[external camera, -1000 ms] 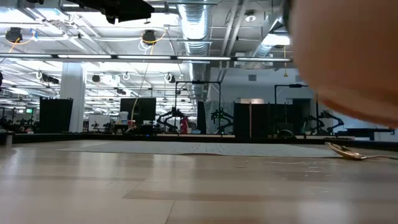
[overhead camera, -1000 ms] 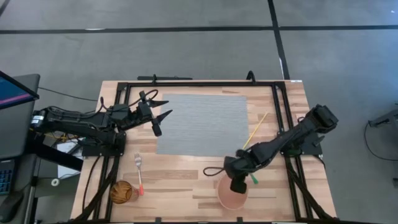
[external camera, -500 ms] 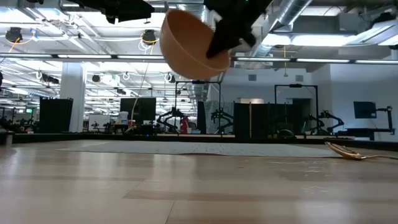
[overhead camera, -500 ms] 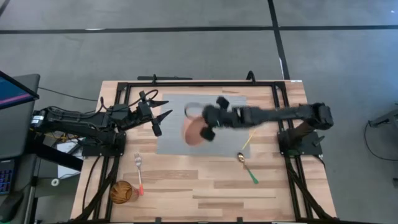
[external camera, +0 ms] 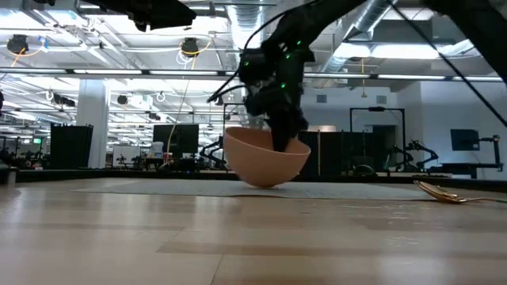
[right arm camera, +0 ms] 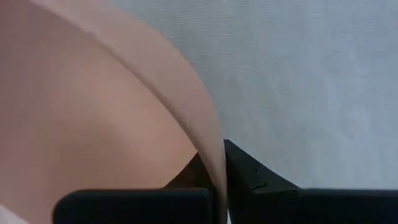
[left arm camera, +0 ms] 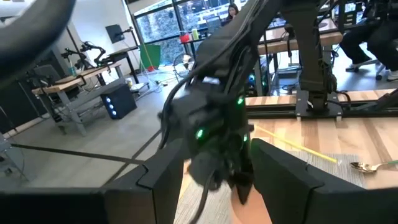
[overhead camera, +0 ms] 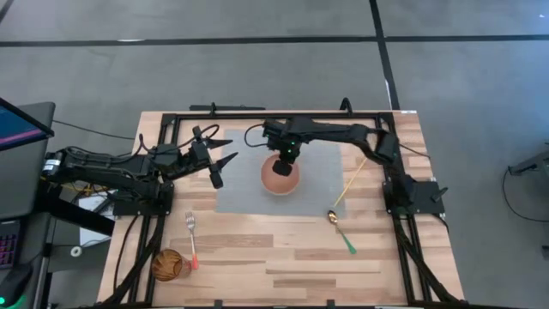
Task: Pick & Place Utensil
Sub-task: Put the orange bowl on the center of the gray mat, then put the green spoon into the orange bowl on the gray mat
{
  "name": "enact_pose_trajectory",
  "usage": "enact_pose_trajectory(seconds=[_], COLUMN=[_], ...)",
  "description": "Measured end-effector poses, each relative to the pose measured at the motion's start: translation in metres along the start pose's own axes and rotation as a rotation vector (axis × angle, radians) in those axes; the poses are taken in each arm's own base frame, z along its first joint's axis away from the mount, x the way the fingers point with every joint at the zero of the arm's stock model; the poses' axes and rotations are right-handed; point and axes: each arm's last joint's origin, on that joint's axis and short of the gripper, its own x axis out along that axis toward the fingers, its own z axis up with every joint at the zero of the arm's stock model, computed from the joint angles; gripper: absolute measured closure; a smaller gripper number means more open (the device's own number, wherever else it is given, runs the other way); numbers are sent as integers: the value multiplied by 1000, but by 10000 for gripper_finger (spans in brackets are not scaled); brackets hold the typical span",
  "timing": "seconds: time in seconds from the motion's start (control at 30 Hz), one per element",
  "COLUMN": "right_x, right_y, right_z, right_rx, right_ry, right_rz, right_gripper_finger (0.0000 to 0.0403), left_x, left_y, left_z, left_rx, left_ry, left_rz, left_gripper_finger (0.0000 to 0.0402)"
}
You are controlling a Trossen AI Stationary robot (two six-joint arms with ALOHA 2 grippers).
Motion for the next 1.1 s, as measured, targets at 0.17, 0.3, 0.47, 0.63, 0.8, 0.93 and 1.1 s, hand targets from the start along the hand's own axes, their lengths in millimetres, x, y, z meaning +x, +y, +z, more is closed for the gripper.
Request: enact_pose_trajectory(seconds=[0.17, 0.3, 0.47, 0.63, 0.8, 0.93, 1.1], right_x=[5, 3, -6, -20, -46, -72, -109], right_y=[-14, -21, -18, -13, -1, 11, 27], right_z=[9, 13, 14, 13, 8, 0, -20], right_rx=[-11, -21, -80, -91, -120, -148, -140], right_ry=[38, 23, -10, -49, -105, -152, -175], right_rz=[17, 14, 10, 7, 11, 17, 31], right_gripper_finger=[394, 368, 327, 291, 262, 242, 224], left_x=[0, 0, 0, 0, 0, 0, 0], left_y=[0, 0, 0, 0, 0, 0, 0], left_z=[0, 0, 0, 0, 0, 0, -1], left_rx=[0, 1, 1, 2, 2, -1, -1], left_ry=[0, 2, 2, 3, 3, 4, 5], left_rz=[0, 0, -1, -1, -1, -1, -1], left_gripper_finger=[213, 213, 213, 213, 213, 213, 213])
